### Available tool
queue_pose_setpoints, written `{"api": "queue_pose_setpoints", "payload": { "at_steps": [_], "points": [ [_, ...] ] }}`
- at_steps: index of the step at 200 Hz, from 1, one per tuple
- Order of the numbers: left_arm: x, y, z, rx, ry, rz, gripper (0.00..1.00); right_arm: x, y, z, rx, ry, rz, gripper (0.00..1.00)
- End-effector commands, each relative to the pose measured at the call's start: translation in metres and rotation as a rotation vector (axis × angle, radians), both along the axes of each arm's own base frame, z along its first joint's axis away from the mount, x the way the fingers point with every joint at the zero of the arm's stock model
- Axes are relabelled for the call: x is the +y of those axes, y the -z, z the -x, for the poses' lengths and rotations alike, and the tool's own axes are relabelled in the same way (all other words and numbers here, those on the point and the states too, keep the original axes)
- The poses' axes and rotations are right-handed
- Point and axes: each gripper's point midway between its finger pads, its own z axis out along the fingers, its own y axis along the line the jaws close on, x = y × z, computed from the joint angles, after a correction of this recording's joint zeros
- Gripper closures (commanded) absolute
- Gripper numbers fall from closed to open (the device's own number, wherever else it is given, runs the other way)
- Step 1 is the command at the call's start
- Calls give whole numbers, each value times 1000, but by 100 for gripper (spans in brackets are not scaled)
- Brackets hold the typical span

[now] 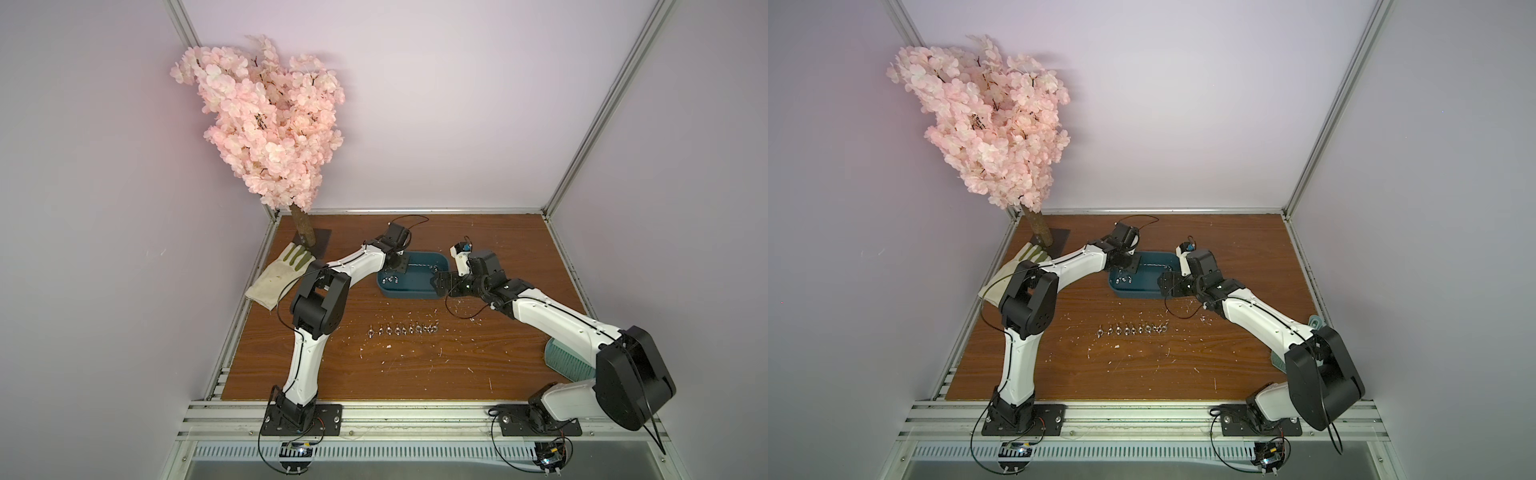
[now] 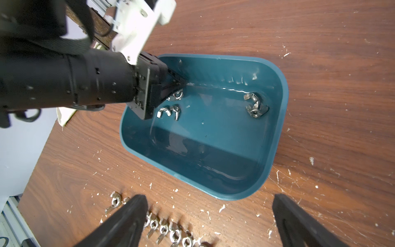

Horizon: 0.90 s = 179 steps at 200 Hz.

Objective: Take out the wing nut from the storage box
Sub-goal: Pick up the wing nut from the storage box, then place the wing nut at the center of the board.

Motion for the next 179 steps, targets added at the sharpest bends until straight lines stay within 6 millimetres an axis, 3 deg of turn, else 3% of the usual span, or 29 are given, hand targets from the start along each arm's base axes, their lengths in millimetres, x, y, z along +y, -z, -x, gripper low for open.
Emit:
{"api": "queue_pose_setpoints", "payload": {
  "at_steps": [1,52,98,179],
  "points": [
    [-3,-26,8,-19,-9,31,92,-5,-17,1,-48,29,-39,1],
    [-30,-45,36,-25,7,47,92,-25,-11,20,-36,79,-29,1],
    [-64,-53,74,3,41,108,92,-47,-5,47,-26,120,-31,1],
    [-123,-43,142,73,137,147,92,-82,10,84,2,224,-30,1]
  ]
}}
